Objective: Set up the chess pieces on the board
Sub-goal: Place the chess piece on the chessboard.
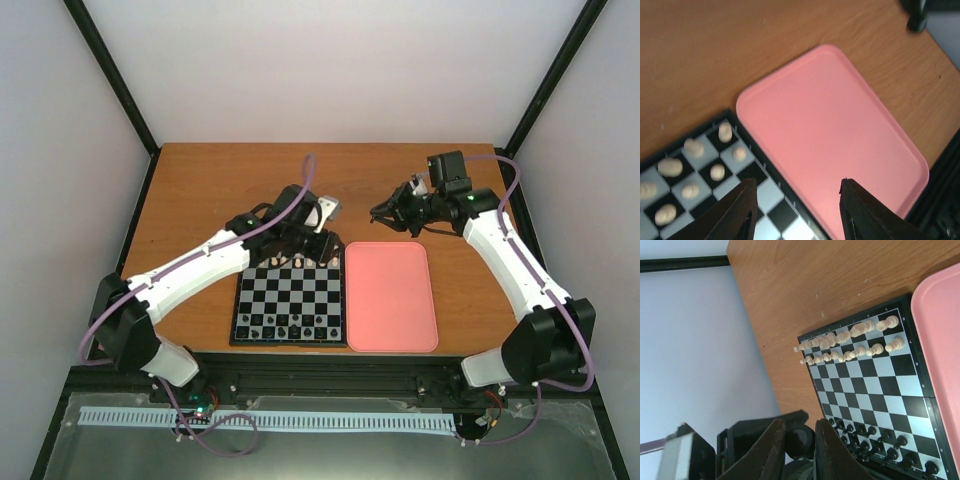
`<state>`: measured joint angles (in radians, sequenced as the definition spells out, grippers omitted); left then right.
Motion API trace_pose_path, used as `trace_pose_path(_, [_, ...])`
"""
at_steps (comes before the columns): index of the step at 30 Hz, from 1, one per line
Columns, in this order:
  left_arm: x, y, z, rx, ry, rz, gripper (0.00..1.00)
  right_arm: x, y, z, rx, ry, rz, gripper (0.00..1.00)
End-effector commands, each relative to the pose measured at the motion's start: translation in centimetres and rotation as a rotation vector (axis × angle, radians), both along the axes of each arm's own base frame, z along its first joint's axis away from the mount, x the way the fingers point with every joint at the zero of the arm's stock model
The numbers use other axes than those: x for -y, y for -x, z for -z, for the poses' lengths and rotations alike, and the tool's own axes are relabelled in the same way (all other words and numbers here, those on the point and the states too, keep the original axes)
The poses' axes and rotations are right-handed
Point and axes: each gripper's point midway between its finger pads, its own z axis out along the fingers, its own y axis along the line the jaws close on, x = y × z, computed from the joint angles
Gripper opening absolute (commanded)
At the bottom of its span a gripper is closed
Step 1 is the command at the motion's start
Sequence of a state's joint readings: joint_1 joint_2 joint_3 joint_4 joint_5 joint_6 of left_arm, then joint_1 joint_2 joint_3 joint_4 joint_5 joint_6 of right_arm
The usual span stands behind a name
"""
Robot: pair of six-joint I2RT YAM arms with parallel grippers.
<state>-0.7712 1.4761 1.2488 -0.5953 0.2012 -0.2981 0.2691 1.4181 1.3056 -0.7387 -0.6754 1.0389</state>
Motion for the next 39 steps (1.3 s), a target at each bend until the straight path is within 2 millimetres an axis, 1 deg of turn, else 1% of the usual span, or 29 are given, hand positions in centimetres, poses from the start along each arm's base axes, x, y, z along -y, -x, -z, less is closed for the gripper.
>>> trace_pose_path(1, [4.0, -3.2, -6.6, 0.272, 0.128, 0.007, 0.49, -0.1, 1.3, -1.3, -0.023, -0.037, 0.005, 0.15])
trace_pose_path(5, [5.3, -4.2, -7.9, 0.315, 0.172, -0.003, 0.51, 0.1, 1.8, -1.2, -0.029, -0.024, 0.007, 0.15])
trace_pose_path(8, [6.0, -4.2, -8.6, 0.328, 0.210, 0.014, 0.51, 0.2, 1.8, -1.0, -0.036, -0.023, 0.008, 0.15])
trace_pose_path(10, [6.4, -3.9, -9.0, 0.337, 0.232, 0.029, 0.51, 0.1, 1.7, -1.1, -0.034, -0.021, 0.009, 0.15])
trace_pose_path(14, [6.6, -2.8, -10.0, 0.356, 0.289, 0.071, 0.51, 0.0, 1.3, -1.4, -0.026, -0.022, 0.011, 0.15])
trace_pose_path(17, [6.5, -1.7, -10.0, 0.363, 0.318, 0.112, 0.48, -0.1, 0.9, -2.0, -0.015, -0.030, 0.013, 0.15])
trace_pose_path(22, [6.3, -0.7, -10.0, 0.390, 0.346, 0.147, 0.48, -0.2, 0.7, -2.4, -0.006, -0.031, 0.008, 0.15])
trace_pose_path(26, [6.9, -0.1, -9.9, 0.393, 0.360, 0.186, 0.49, -0.2, 0.7, -2.6, -0.004, -0.034, 0.004, 0.15])
trace_pose_path(33, [8.7, -0.3, -9.7, 0.394, 0.362, 0.221, 0.50, -0.3, 0.9, -2.8, -0.003, -0.036, -0.002, 0.15])
trace_pose_path(39, [9.4, -0.7, -9.2, 0.370, 0.365, 0.220, 0.49, -0.6, 1.0, -3.2, 0.008, -0.043, -0.011, 0.15])
